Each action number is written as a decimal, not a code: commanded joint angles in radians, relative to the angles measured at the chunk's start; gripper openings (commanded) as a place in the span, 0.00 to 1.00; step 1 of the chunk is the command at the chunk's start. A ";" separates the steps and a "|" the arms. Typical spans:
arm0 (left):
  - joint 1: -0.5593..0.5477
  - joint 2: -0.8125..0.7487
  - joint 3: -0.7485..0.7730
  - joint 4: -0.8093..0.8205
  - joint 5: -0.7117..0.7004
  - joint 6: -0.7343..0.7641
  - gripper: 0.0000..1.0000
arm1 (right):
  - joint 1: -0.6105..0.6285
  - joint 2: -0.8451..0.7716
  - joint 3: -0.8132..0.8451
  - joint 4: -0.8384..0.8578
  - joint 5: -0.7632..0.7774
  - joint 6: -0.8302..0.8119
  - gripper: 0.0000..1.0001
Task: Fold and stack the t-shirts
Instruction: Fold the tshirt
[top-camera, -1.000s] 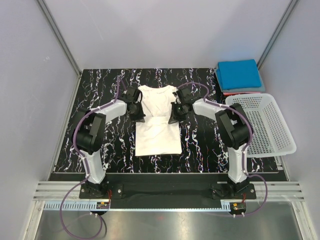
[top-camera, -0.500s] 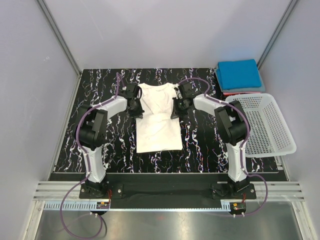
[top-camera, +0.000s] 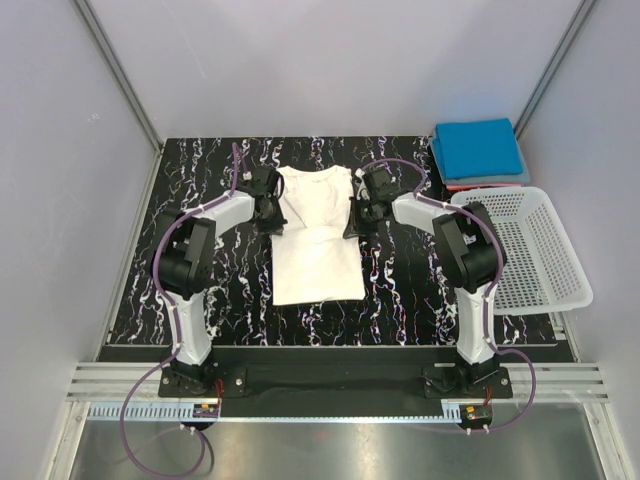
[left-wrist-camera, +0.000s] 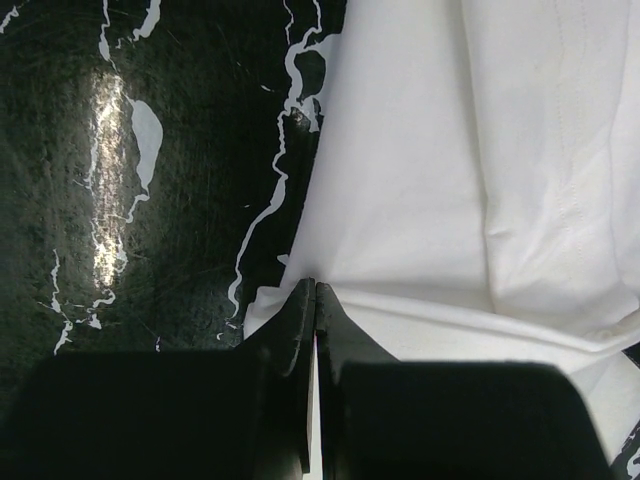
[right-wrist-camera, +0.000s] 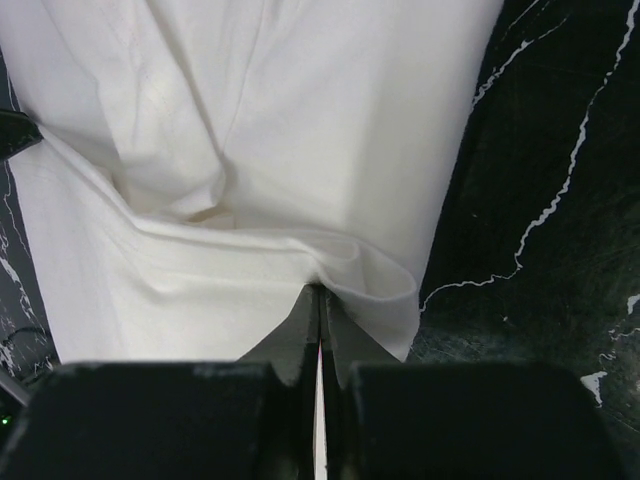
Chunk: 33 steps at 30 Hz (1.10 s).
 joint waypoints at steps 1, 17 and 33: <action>0.020 0.018 -0.011 -0.015 -0.089 0.030 0.00 | -0.023 -0.024 -0.060 -0.009 0.059 -0.010 0.00; 0.009 -0.192 0.140 -0.113 0.038 0.041 0.03 | -0.018 -0.137 0.075 -0.052 -0.239 0.051 0.00; 0.023 -0.324 -0.106 -0.038 0.083 0.030 0.02 | 0.002 0.107 0.184 0.077 -0.567 0.108 0.00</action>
